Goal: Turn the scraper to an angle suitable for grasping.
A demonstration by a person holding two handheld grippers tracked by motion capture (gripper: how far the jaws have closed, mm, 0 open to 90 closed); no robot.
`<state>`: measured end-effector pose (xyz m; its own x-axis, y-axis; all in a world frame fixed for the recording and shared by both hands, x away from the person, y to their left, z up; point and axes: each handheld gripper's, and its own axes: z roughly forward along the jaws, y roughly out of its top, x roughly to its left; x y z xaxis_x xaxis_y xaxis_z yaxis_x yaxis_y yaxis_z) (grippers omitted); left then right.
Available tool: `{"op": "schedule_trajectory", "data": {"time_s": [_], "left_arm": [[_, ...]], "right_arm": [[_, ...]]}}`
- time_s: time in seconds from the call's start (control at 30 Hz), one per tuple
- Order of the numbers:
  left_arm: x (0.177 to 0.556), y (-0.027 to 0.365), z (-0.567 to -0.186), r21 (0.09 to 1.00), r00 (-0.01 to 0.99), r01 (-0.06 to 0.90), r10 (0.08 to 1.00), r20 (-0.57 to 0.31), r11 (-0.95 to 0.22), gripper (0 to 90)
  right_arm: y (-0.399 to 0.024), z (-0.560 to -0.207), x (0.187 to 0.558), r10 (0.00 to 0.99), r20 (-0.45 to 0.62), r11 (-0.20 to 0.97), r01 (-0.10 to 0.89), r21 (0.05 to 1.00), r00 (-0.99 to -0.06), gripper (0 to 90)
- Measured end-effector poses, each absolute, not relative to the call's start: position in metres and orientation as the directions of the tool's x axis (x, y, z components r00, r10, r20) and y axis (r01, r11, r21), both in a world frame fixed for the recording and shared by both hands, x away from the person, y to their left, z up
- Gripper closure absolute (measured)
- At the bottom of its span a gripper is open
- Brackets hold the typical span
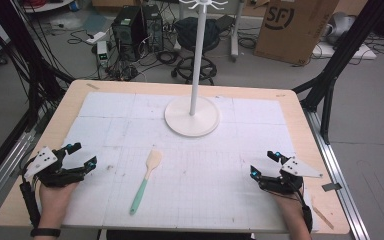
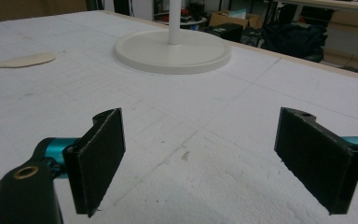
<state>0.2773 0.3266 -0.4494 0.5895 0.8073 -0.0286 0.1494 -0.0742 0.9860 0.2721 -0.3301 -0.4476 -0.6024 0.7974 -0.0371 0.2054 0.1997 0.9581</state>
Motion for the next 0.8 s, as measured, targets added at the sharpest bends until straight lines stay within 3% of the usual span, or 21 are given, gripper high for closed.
{"op": "schedule_trajectory", "data": {"time_s": [0.8], "left_arm": [[0.2772,0.3184,-0.4473,0.974,0.595,0.196,0.803,-0.026,-0.114,23.1]], "right_arm": [[-0.3304,-0.4477,0.2734,0.802,-0.026,0.192,0.216,0.957,-0.596,15.9]]}}
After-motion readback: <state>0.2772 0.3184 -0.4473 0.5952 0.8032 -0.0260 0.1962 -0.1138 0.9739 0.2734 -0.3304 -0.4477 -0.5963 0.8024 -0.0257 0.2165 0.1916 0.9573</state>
